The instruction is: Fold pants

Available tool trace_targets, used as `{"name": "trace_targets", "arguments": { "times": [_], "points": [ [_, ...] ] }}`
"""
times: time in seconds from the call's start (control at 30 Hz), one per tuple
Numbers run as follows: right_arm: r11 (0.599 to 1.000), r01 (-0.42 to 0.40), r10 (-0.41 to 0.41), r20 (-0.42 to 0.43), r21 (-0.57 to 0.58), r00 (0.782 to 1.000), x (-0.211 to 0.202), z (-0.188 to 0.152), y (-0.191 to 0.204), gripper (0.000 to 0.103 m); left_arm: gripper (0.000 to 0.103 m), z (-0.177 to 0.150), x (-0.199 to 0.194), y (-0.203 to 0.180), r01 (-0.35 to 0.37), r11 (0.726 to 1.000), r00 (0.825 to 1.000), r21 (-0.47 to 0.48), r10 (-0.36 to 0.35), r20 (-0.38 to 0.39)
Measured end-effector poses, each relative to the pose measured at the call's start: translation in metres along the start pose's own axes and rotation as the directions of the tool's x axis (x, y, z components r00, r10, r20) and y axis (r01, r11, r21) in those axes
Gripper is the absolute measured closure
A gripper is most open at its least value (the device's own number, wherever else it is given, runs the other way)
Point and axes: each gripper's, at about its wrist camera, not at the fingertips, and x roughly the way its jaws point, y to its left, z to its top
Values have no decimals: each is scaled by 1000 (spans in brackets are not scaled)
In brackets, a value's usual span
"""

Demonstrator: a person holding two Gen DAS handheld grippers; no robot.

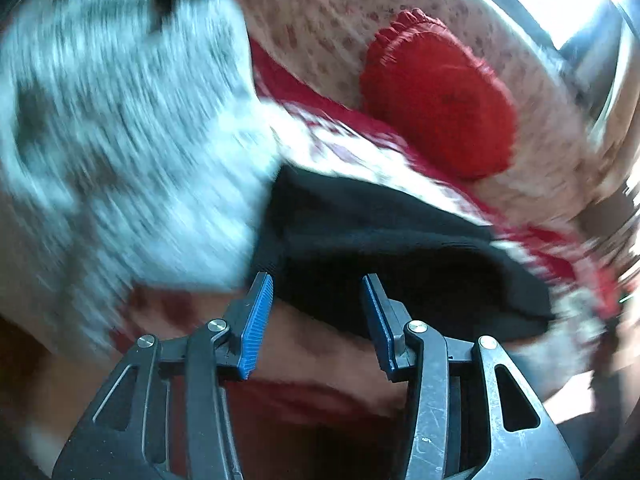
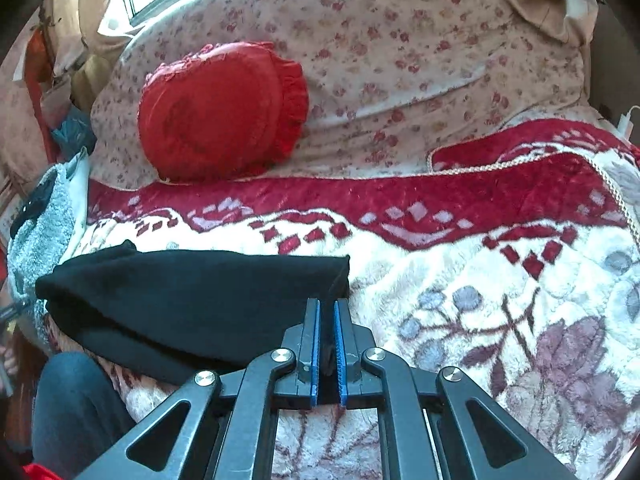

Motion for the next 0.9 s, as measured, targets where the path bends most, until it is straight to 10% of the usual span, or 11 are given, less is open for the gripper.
{"name": "trace_targets", "arguments": {
  "times": [0.17,0.4,0.6,0.7,0.9],
  "points": [
    [1000,4,-5,-20,-27,1000,6,-2,7,97,59,-4,23,-4,206,955,972,-215,-226,-69],
    [999,-5,5,-22,-32,1000,6,-5,8,97,35,13,25,14,286,835,952,-470,-305,38],
    [999,-7,6,-22,-46,1000,7,-3,12,97,42,8,45,32,247,730,948,-638,-317,4],
    [999,12,-12,-9,-38,1000,4,-3,10,97,90,8,43,24,200,784,958,-587,-281,-49],
    [960,-88,68,86,267,994,-22,-10,-29,97,91,20,33,-10,75,937,994,-342,-96,-43]
  ]
}}
